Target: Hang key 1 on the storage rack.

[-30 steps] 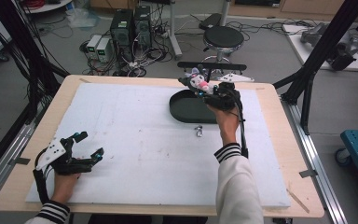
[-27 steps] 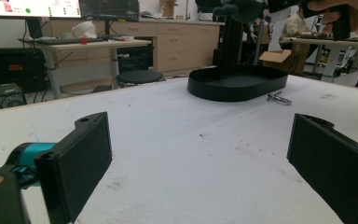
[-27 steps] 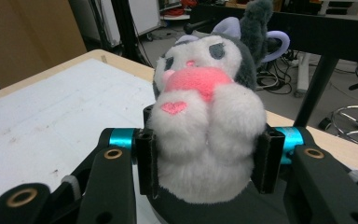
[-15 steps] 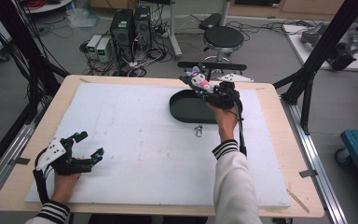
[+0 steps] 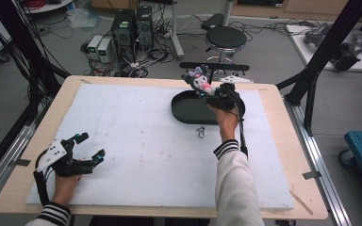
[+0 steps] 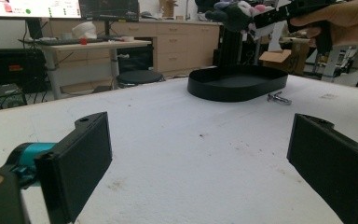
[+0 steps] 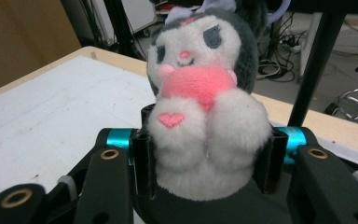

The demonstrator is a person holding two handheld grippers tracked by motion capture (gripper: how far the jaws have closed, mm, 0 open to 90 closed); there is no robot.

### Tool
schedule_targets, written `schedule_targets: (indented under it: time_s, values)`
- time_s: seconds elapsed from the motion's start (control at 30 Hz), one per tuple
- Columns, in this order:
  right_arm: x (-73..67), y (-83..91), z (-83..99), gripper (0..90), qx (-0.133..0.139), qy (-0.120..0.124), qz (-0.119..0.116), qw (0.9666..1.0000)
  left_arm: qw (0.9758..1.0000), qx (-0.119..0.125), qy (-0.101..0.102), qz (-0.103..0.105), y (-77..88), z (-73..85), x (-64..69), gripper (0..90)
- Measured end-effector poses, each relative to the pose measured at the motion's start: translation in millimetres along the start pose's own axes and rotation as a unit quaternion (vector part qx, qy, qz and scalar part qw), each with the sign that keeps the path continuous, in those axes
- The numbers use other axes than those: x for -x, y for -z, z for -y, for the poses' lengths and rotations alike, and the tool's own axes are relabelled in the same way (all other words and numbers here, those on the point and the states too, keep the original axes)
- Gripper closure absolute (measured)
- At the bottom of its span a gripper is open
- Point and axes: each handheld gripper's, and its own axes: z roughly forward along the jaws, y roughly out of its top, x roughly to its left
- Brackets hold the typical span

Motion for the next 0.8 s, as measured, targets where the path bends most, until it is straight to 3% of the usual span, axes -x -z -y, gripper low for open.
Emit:
schedule_targets:
  time_s: [0.13, 0.23, 0.37, 0.53, 0.8]
  values:
    - [1.8, -2.7, 2.2, 45.5, -0.011, -0.003, -0.007, 0.9999, 1.0000, 0.000, 0.000, 0.000, -0.1, 0.0, -0.1, 6.8]
    - [4.9, -6.5, 5.6, 14.7, -0.019, -0.022, -0.011, 0.9995, 1.0000, 0.000, 0.000, 0.000, -0.1, 0.0, -0.3, 6.8]
    - [7.1, -6.0, 6.8, 0.8, -0.022, -0.019, 0.001, 0.9996, 1.0000, 0.000, 0.001, -0.001, 0.0, 0.0, -0.5, 6.8]
    - [7.2, 1.3, 3.8, 0.7, -0.015, -0.012, -0.001, 0.9998, 1.0000, 0.000, 0.000, 0.000, 0.0, 0.0, -0.6, 6.8]
    - [2.7, 26.6, -0.8, 0.8, -0.009, 0.012, -0.027, 0.9995, 1.0000, 0.003, -0.001, 0.000, 0.1, 0.2, 0.3, 6.8]
